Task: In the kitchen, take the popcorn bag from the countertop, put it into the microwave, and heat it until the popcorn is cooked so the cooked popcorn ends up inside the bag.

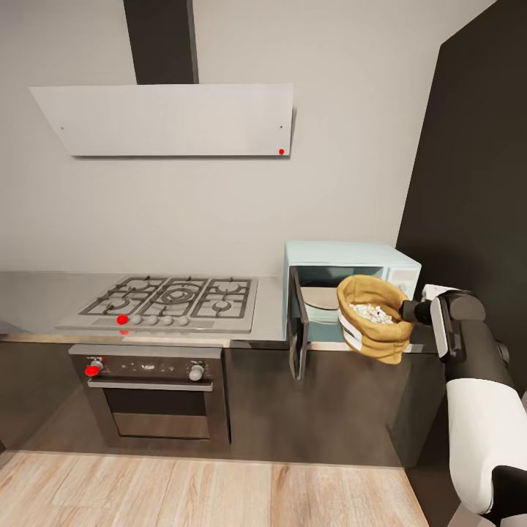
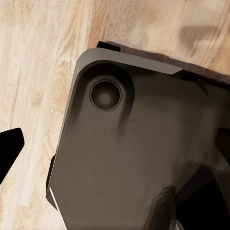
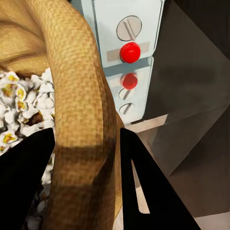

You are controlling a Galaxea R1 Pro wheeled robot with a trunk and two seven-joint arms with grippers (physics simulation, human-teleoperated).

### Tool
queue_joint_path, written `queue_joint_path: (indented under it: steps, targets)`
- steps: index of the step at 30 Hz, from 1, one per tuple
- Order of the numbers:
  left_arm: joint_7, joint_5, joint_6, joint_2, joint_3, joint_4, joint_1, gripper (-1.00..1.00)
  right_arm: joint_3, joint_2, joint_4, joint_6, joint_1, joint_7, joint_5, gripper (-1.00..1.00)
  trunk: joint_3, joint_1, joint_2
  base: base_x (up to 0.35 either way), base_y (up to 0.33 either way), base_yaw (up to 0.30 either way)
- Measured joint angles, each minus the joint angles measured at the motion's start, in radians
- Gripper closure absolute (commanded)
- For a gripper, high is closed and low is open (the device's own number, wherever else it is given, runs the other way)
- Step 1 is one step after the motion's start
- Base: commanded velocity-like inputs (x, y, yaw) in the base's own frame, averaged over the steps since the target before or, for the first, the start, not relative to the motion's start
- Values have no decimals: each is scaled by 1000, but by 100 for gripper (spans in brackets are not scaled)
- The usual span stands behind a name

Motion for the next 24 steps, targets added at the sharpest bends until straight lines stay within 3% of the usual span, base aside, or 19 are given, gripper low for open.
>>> queue_joint_path:
  steps: [17, 24]
  targets:
    - [0, 0, -1, 0, 0, 0, 0, -100, 5, -8, -12, 0, 0, -4, 0, 100, 0, 0, 0, 3, 0, 0]
    - [0, 2, 0, 1, 1, 1, 0, -100, 5, -8, -12, 0, 0, -4, 0, 100, 0, -1, 0, 259, 0, 0]
